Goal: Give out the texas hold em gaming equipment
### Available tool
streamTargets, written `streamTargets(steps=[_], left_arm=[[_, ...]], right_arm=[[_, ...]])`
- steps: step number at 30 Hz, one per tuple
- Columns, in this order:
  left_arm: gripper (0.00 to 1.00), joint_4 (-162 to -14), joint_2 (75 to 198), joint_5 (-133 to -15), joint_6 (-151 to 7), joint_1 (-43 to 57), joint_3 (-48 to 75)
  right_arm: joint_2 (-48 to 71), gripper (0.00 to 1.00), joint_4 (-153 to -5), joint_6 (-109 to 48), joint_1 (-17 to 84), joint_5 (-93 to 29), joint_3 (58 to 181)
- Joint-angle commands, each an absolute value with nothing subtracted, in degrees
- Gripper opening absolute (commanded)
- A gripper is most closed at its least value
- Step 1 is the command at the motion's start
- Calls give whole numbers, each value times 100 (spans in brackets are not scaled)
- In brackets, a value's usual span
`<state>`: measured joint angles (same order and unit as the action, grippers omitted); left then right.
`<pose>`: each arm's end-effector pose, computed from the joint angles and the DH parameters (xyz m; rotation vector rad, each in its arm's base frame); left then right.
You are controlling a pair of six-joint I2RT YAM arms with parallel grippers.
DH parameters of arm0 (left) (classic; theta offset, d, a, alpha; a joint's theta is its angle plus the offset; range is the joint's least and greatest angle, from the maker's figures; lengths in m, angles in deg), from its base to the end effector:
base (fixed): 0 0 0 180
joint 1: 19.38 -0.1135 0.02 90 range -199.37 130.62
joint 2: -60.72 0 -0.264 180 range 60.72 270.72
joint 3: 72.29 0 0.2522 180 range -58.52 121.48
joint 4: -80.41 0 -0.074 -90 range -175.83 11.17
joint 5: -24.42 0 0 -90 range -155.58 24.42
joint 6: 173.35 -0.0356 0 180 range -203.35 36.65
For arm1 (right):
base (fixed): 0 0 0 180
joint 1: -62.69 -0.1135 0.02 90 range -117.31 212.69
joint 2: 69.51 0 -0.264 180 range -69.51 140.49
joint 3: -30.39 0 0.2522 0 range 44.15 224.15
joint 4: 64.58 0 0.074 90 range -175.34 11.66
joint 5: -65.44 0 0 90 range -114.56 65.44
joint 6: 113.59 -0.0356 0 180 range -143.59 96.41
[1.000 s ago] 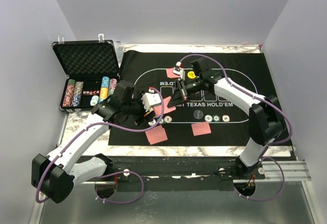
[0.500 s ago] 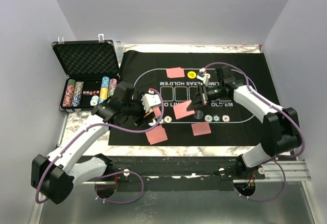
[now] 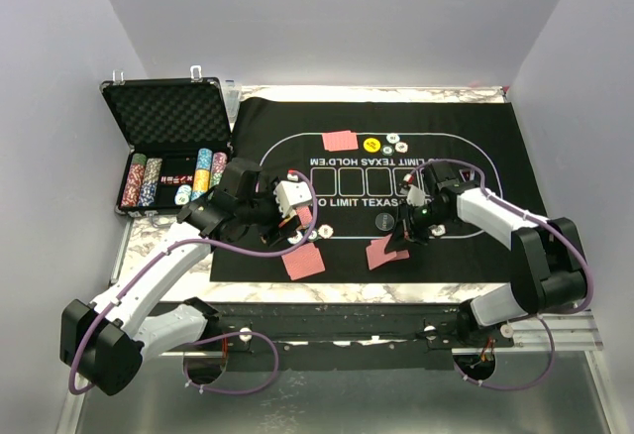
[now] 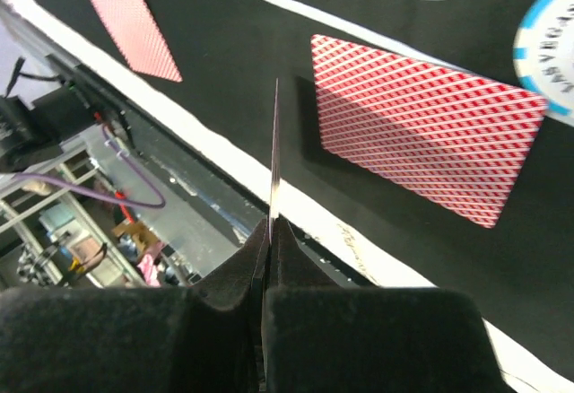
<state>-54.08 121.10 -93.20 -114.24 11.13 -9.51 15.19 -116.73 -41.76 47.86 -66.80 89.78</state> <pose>0.1799 -0.1252 0.2814 1.3655 1.8263 -0.5541 0.2311 0.0859 0.1706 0.0386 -2.9079 -1.1668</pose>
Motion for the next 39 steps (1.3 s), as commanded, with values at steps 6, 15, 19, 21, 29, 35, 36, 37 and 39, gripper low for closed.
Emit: streamTargets(steps=[6, 15, 19, 21, 29, 35, 36, 37, 39], left_arm=[[0, -5639, 12032, -9471, -11428, 1132, -966], [0, -5643, 11975, -9490, -11446, 1135, -1070], [0, -5645, 11969, -9476, -11463, 1136, -1071], [0, -5640, 11969, -9476, -11485, 1133, -1070], [0, -5568, 11904, -9473, -11543, 1137, -1040], [0, -5573, 11906, -9652, -11541, 1139, -1060], [0, -5572, 11922, -9668, -11550, 1139, -1052], [0, -5571, 11940, -9671, -11542, 1139, -1046], [0, -5573, 11968, -9689, -11525, 1134, -1021]], right_arm=[[1732, 1, -11441, -4055, 4824, -5731, 9085], [1811, 25, -11571, -4142, 4958, -4870, 9229], [1828, 39, -11875, -4180, 5064, -4592, 9439], [1844, 53, -12097, -4152, 5096, -4562, 9551], [1725, 72, -12657, -3425, 5163, -5345, 10418], [1306, 100, -11027, -4210, 4919, -7435, 10576], [1369, 100, -10679, -4373, 4783, -7566, 10600], [1475, 100, -10502, -4515, 4618, -7675, 10676], [1712, 100, -10168, -4768, 4275, -7819, 10837]])
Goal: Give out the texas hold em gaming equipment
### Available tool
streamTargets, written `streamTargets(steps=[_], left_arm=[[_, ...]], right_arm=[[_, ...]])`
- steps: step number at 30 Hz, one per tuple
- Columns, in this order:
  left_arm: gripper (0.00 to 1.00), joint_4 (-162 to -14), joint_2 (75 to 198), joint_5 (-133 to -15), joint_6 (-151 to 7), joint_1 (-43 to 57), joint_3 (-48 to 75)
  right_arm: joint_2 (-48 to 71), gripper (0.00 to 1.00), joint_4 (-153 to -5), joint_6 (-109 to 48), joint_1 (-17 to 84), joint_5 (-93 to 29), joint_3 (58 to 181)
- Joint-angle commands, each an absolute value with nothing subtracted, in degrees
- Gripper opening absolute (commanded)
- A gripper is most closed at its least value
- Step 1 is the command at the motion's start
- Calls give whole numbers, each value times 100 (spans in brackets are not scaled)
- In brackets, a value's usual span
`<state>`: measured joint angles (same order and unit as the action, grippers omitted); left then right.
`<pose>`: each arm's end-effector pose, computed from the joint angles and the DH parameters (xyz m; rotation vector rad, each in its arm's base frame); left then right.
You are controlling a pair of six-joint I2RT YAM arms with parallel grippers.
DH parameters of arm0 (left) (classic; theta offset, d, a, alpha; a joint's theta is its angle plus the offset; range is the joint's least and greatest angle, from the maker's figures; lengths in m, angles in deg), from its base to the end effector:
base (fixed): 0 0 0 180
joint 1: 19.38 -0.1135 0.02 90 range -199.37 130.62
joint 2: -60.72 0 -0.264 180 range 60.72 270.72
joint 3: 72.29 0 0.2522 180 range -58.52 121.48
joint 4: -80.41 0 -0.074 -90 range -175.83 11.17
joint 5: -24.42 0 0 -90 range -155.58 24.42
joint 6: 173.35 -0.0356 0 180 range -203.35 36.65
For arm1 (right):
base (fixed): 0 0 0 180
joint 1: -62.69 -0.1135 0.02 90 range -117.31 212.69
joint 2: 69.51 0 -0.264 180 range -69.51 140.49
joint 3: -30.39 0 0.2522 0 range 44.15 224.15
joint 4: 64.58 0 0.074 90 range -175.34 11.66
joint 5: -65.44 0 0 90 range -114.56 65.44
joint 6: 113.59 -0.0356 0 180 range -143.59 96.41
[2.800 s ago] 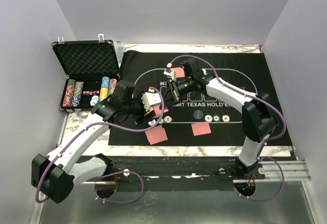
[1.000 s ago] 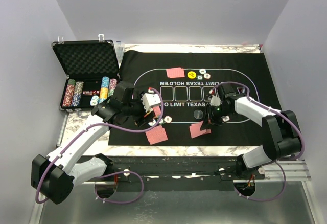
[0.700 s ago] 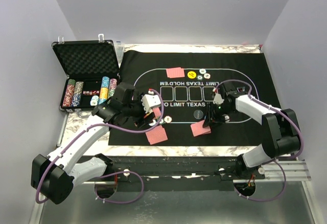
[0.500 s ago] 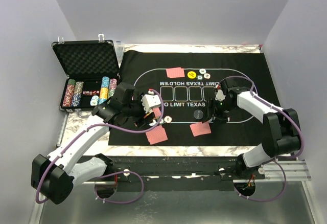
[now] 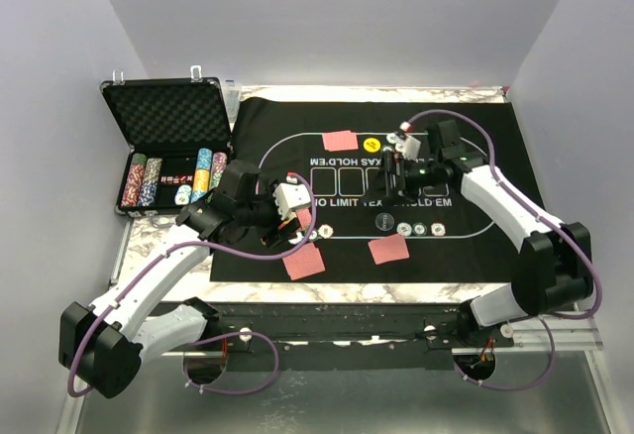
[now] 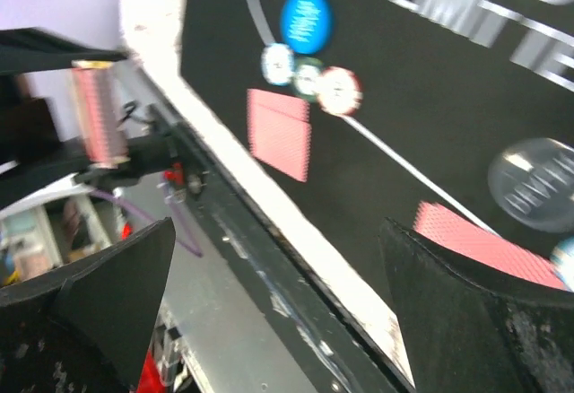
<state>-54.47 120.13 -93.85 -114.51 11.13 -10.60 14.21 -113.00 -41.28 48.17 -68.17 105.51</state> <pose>0.1766 -0.1236 0.2792 1.3715 1.8130 -0.5635 0.2792 0.0977 0.2545 -0.2315 2.5588 1.1902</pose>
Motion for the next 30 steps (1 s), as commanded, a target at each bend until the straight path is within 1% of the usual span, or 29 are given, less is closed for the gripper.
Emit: streamTargets(steps=[1, 5, 9, 16, 18, 27, 30], left_arm=[[0, -5577, 11973, -9700, -11524, 1139, -1011], [0, -5624, 12037, -9674, -11525, 1139, -948], [0, -5674, 12031, -9684, -11508, 1138, -944], [0, -5717, 12013, -9710, -11483, 1139, -935], [0, -5728, 12021, -9723, -11460, 1139, -922], [0, -5790, 12052, -9724, -11398, 1139, -917], [0, -5802, 12050, -9724, -11372, 1139, -956]], right_arm=[[1811, 100, -10018, -4847, 4113, -7853, 10922], [2177, 100, -9494, -5064, 3445, -7961, 11262], [2588, 99, -9162, -5240, 3121, -8360, 11525], [2962, 91, -8981, -5265, 2784, -8428, 11595], [3010, 87, -8929, -5295, 2750, -8361, 11554], [3268, 83, -8804, -5416, 2583, -8184, 11683], [3333, 77, -8788, -5556, 2581, -7920, 11597]])
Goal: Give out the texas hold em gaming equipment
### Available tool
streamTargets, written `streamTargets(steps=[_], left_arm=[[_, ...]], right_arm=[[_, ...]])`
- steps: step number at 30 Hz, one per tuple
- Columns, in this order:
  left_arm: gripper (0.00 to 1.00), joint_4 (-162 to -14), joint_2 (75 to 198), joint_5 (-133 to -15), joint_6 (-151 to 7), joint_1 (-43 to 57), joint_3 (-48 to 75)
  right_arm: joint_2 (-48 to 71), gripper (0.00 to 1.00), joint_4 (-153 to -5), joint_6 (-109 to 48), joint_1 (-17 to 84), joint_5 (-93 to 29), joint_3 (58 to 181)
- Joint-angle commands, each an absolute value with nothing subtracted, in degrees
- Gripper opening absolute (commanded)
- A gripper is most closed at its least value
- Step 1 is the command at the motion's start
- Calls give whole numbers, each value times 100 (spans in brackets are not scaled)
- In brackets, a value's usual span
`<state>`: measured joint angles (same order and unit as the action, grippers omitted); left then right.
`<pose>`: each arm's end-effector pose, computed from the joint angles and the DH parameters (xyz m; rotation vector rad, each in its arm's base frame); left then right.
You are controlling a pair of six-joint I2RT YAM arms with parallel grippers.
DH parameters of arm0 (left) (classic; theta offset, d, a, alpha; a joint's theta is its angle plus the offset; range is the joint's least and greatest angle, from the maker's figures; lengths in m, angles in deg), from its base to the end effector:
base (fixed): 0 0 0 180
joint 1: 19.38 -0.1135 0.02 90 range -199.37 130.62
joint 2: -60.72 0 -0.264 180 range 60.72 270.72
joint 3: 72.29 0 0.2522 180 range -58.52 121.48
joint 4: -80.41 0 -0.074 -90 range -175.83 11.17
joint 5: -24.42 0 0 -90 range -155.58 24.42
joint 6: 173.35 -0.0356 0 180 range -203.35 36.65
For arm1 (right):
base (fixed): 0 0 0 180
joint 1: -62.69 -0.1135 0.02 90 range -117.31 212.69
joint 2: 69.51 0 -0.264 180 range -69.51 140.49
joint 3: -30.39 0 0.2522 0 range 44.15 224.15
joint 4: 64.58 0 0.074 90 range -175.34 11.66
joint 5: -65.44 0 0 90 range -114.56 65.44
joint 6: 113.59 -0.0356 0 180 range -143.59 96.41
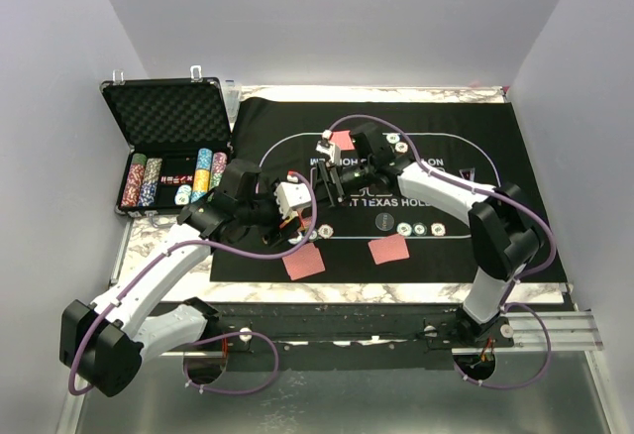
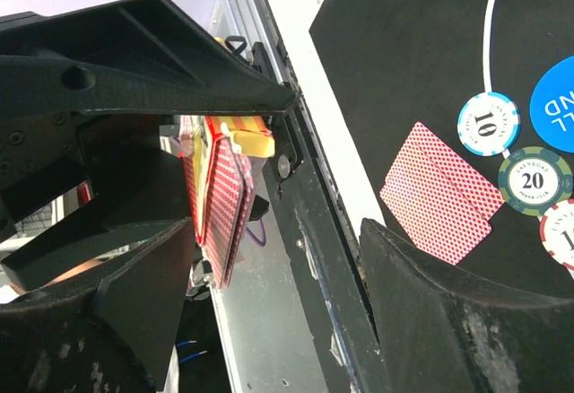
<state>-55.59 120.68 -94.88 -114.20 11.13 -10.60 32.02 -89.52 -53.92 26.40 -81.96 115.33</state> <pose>0.1787 -0.1255 0.2790 1.3697 1.7995 -0.5843 0.2919 0.2516 0.2384 -0.7216 2.3862 1.7058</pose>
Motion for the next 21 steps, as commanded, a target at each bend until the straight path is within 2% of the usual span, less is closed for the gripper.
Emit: streamTargets(steps=[1, 5, 10, 15, 18, 21], left_arm=[[0, -5799, 12041, -9722, -11367, 1139, -970], [0, -5807, 11939, -9608, -11378, 1130, -1058], [0, -5805, 11745, -9565, -11381, 1038, -1250], [0, -5800, 11697, -9605, -11314, 929, -1300], [0, -5806, 11710, -9631, -11327, 919, -1283], [0, -5811, 11739, -9686, -11342, 919, -1257]], right_arm=[[3347, 74, -8814, -5567, 2580, -7860, 11583], [3352, 67, -9043, -5500, 2608, -7685, 11604], [3191, 53, -9209, -5437, 2811, -7719, 11502], [3011, 49, -9393, -5174, 2920, -7720, 11587], [2929, 52, -9279, -5156, 2921, -7902, 11639], [2888, 72, -8918, -5425, 2915, -8197, 11610]])
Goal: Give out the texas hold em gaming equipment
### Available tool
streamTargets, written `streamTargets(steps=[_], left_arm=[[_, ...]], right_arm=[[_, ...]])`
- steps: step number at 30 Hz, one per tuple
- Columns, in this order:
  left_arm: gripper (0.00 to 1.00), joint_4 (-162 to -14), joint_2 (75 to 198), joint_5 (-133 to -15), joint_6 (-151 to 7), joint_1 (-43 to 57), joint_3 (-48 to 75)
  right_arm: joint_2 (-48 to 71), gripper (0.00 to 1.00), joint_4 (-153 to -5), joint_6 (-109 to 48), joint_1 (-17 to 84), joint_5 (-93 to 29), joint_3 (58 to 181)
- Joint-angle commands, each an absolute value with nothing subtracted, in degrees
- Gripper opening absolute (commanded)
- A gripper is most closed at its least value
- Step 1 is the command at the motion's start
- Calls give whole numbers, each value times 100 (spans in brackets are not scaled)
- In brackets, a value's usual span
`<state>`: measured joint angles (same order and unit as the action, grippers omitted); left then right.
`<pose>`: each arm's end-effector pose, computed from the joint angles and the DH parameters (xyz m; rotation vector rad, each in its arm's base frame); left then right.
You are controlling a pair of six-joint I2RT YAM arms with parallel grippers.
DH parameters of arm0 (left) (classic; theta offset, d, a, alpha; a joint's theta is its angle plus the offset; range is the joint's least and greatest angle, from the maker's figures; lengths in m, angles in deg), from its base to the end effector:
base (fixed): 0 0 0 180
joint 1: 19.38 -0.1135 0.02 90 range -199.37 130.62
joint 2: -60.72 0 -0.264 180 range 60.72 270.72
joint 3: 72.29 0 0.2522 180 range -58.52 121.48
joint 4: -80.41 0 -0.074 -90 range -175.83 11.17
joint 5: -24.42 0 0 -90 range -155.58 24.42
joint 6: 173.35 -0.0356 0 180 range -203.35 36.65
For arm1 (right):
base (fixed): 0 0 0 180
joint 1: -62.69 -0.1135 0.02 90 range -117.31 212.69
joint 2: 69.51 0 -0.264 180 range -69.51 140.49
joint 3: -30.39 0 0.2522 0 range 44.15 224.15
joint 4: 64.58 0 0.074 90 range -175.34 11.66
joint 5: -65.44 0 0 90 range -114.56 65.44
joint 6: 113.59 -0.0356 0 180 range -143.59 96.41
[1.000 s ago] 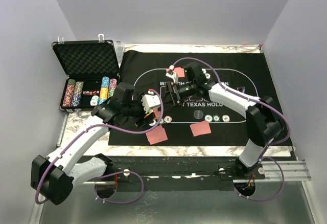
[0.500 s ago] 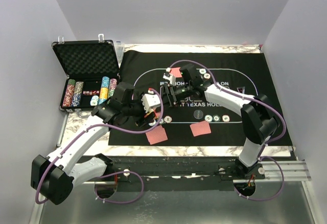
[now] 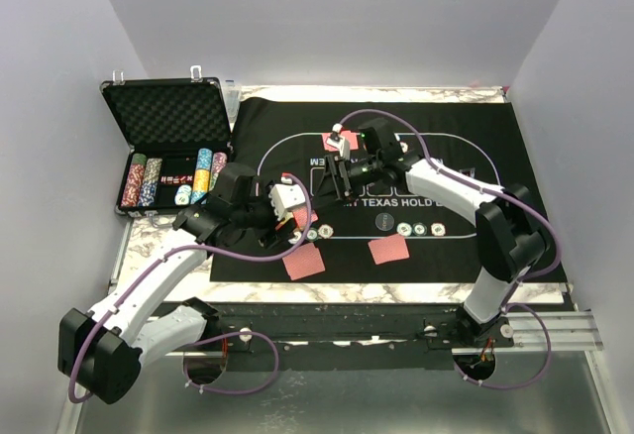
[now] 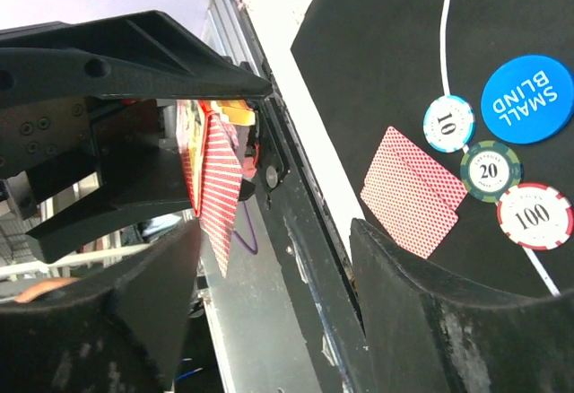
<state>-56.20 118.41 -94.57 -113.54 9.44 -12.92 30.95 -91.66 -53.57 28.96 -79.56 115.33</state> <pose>0.1752 -0.1161 0.2741 1.3269 1.8186 -0.5661 0.3002 0.2355 0.2417 -0.6344 2.4103 1.6373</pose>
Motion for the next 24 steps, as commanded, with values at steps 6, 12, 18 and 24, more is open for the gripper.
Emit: streamTargets(steps=[6, 12, 18, 24], left_arm=[[0, -5810, 11838, -9755, -11330, 919, -1146], [0, -5815, 11869, -9797, -11200, 919, -1027], [0, -5814, 11727, -9724, -11141, 880, -1138], [0, -5827, 11643, -9722, -11087, 803, -1280]], right_arm=[[3001, 83, -8634, -5589, 2686, -8247, 11652], [3389, 71, -8609, -5832, 2543, -7737, 11741], [3389, 44, -8993, -5731, 2644, -7477, 11785], [3253, 35, -8883, -5882, 2868, -7737, 11606]])
